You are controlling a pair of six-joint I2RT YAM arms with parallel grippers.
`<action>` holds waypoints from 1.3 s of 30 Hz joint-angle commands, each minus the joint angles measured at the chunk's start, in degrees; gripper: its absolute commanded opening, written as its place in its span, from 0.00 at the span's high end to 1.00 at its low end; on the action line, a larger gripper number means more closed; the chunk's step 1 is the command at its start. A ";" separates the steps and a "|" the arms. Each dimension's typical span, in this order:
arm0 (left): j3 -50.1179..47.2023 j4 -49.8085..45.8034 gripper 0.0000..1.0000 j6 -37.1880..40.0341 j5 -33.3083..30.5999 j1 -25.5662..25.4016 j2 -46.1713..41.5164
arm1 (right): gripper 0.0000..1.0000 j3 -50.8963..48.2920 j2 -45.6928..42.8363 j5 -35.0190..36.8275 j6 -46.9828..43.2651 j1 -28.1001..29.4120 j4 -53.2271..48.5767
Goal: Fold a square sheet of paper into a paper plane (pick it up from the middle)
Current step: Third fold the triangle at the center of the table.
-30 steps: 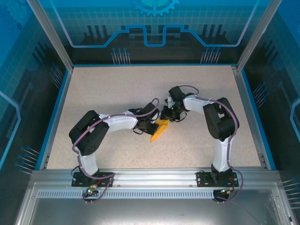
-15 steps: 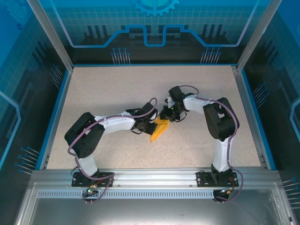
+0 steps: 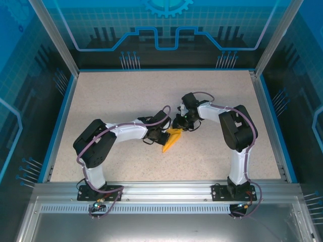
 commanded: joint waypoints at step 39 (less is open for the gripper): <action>1.32 -1.10 0.93 0.73 2.02 0.43 2.26 | 0.91 -25.90 -16.48 -7.80 19.51 7.12 28.11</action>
